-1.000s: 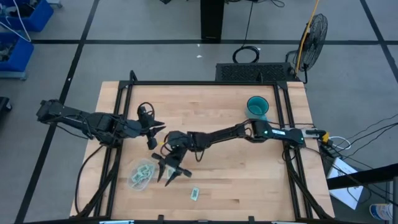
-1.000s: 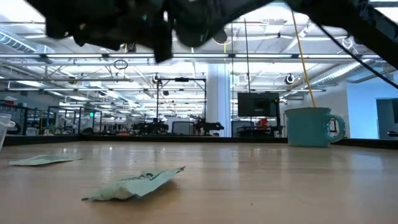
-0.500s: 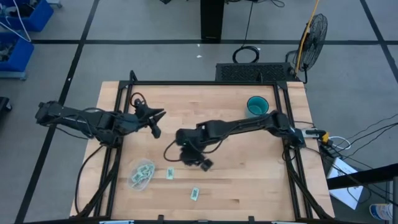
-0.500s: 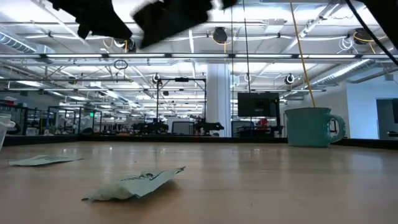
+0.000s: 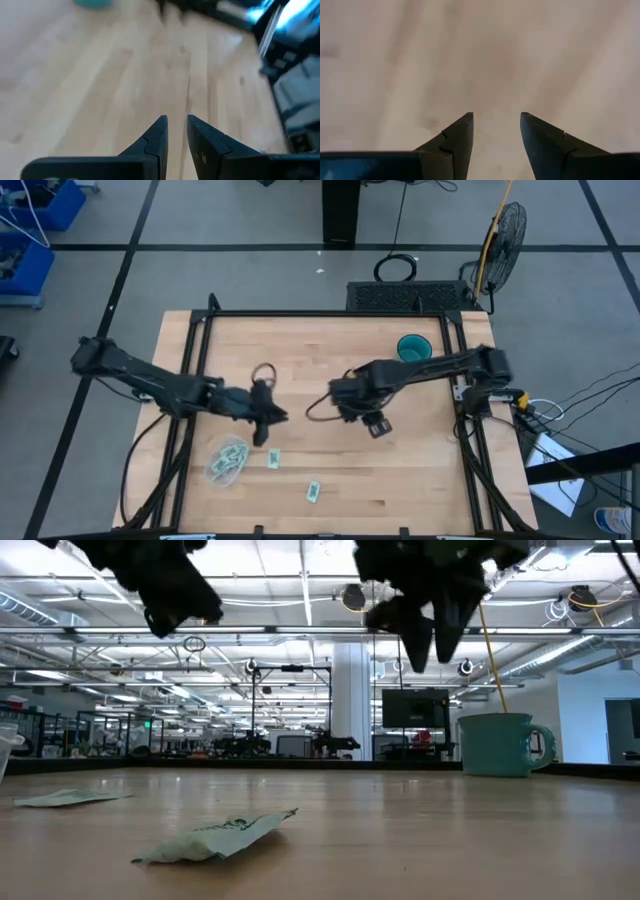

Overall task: Pick and place Stevia / Truvia into bins
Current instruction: Put the bottom white stevia packet into the transparent bin

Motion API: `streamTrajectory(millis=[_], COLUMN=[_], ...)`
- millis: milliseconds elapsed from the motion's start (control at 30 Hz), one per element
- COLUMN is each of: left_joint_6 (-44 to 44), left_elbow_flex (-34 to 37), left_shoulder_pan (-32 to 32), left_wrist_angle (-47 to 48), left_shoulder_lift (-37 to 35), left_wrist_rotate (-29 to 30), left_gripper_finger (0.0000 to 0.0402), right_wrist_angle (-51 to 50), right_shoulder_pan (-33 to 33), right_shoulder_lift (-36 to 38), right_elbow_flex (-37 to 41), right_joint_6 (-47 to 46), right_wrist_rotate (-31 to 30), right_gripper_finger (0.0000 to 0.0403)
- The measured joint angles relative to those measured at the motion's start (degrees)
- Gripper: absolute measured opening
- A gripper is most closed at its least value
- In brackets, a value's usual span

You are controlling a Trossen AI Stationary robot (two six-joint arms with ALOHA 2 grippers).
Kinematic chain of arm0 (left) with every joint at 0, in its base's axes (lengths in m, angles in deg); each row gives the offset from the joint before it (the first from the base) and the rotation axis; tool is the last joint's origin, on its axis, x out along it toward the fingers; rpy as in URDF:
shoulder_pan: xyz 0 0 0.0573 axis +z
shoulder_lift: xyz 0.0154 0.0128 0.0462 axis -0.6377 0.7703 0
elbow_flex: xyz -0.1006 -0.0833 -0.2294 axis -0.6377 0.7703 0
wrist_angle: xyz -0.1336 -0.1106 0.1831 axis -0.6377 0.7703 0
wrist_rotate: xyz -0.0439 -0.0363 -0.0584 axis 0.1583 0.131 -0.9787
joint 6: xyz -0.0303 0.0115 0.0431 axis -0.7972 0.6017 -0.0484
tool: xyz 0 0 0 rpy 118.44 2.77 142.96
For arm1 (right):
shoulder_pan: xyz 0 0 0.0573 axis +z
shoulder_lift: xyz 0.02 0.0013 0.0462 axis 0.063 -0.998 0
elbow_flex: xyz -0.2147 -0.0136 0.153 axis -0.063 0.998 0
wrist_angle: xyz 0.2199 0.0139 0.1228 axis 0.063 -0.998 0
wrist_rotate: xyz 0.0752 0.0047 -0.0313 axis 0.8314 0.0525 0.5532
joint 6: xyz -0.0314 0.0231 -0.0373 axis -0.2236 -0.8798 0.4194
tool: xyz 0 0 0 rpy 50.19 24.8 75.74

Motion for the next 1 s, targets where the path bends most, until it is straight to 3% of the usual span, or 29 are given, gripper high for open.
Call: streamTrajectory(millis=[133, 333, 467, 633, 833, 1000], left_joint_6=[-0.60, -3.66, -2.85, -1.56, 4.26, 2.04], left_elbow_flex=[0.00, 0.00, 0.00, 0.00, -0.04, 0.00], left_shoulder_pan=[-1.82, -2.06, -1.65, -1.19, -1.69, -3.02], left_wrist_angle=[-2.56, -9.87, -18.12, -24.94, -27.44, -30.40], left_shoulder_lift=[7.50, 16.75, 20.95, 23.09, 24.72, 28.59], left_wrist_rotate=[0.07, -0.48, -5.56, -10.47, -7.66, -7.46], left_gripper_finger=[0.0076, 0.0076, 0.0076, 0.0076, 0.0083, 0.0119], right_wrist_angle=[10.87, 30.25, 45.05, 53.43, 52.87, 52.82], right_shoulder_pan=[-0.95, -1.08, -1.08, -1.35, -1.36, -1.35], right_shoulder_lift=[9.73, 22.36, 27.93, 32.15, 34.59, 34.69], right_elbow_flex=[15.19, 35.47, 44.06, 47.89, 47.94, 47.94], right_joint_6=[-8.22, -13.95, -13.51, -8.69, -7.56, -7.67], right_wrist_rotate=[-6.86, -7.15, -7.12, -6.98, -7.03, -7.03], right_gripper_finger=[0.0155, 0.0155, 0.0155, 0.0155, 0.0155, 0.0155])
